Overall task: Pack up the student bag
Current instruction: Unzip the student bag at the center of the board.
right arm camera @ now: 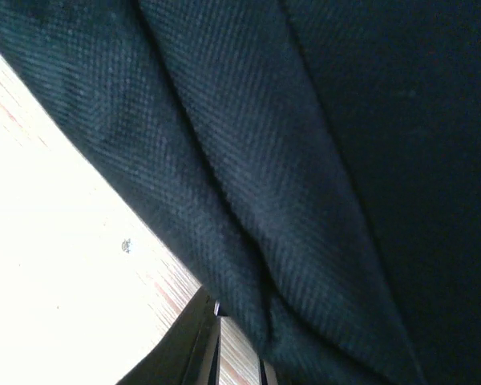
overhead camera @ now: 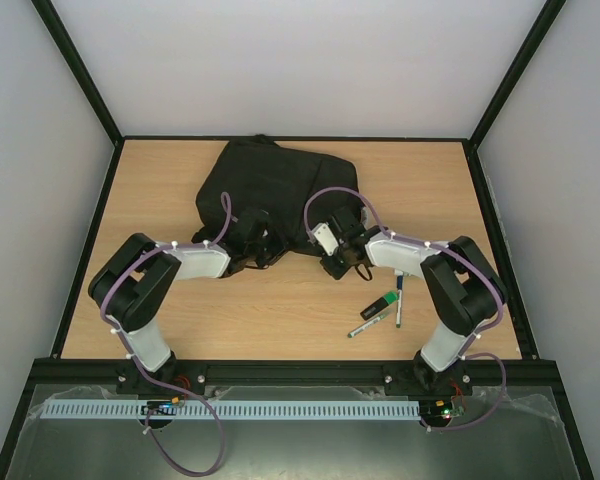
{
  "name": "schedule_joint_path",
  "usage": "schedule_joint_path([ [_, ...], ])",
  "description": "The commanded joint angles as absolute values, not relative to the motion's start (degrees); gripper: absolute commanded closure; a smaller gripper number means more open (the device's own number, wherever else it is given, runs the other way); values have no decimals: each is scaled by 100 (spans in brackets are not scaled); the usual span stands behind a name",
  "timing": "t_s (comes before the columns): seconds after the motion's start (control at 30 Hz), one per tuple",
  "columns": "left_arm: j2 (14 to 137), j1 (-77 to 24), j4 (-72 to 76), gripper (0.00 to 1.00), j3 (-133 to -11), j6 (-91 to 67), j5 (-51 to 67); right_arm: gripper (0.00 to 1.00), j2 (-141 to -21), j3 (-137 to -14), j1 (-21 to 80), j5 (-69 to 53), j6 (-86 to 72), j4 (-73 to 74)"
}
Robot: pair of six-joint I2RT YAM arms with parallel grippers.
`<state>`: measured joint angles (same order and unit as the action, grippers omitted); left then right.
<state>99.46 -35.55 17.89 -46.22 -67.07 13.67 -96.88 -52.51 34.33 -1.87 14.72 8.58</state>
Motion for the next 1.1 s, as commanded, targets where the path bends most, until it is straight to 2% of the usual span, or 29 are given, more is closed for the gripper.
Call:
schedule_joint_path([
  [0.0,9826,-3598,1822,74,-4738,-6645,1370,86,-9858,-5454,3445,-166,1393,761],
  [0.4,9791,-3601,1758,74,-4737,-6609,1371,69,-9595,-5430,3445,310,1268,553],
  [0.73,9770,-3602,1679,74,-4783,-6557,1375,69,-9554,-5567,3445,223,1287,599],
  [0.8,9774,-3604,1689,74,-4773,-6557,1380,73,-9488,-5557,3441,200,1301,570],
  [0.97,9762,-3598,1689,74,-4764,-6542,1372,97,-9544,-5608,3443,140,1321,613],
  [1.07,9741,-3601,1643,74,-4781,-6494,1347,99,-9444,-5603,3441,12,1311,791],
])
